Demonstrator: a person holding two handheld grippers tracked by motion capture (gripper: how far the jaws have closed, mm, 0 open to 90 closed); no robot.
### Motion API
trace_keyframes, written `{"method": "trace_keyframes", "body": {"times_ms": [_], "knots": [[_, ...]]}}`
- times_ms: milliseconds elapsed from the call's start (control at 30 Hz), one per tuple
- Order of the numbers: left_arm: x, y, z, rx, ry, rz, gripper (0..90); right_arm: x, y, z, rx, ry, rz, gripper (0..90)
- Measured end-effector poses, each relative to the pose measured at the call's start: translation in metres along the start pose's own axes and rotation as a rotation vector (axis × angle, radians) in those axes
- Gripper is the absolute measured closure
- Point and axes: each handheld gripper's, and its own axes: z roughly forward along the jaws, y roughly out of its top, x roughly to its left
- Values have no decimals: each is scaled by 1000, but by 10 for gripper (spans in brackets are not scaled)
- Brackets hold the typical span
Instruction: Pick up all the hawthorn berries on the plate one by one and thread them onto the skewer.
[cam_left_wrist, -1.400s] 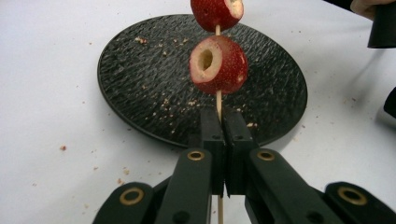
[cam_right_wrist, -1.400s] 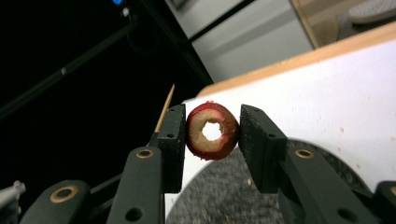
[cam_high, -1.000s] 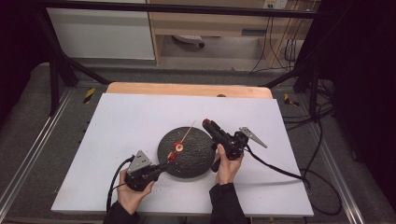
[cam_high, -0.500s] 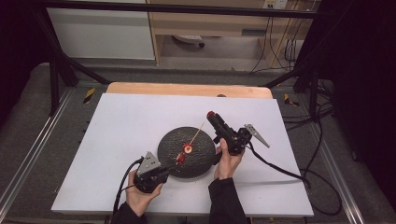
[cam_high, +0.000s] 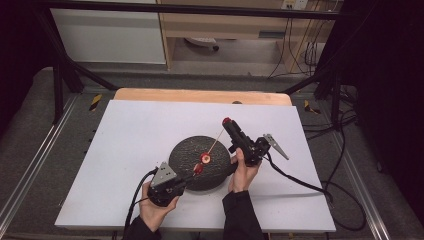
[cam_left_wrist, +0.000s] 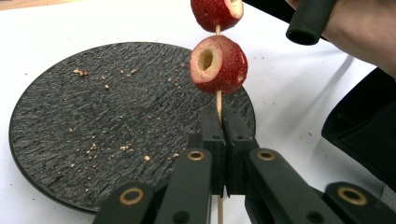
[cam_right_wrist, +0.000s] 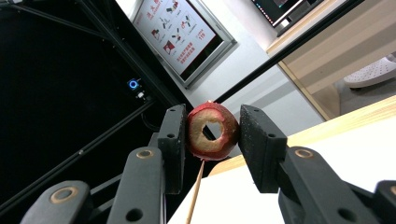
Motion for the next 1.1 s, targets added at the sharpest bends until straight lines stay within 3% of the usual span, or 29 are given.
{"method": "trace_keyframes", "body": {"times_ms": [333,667,1100], "knots": [[-5,4,6,-9,-2,-21,882,0,-3,0,-7,8,12,632],[-12,10,11,-48,23,-55,882,1,-7,-1,-7,13,23,632],[-8,22,20,-51,34,-53,882,2,-17,-5,50,28,14,633]]}}
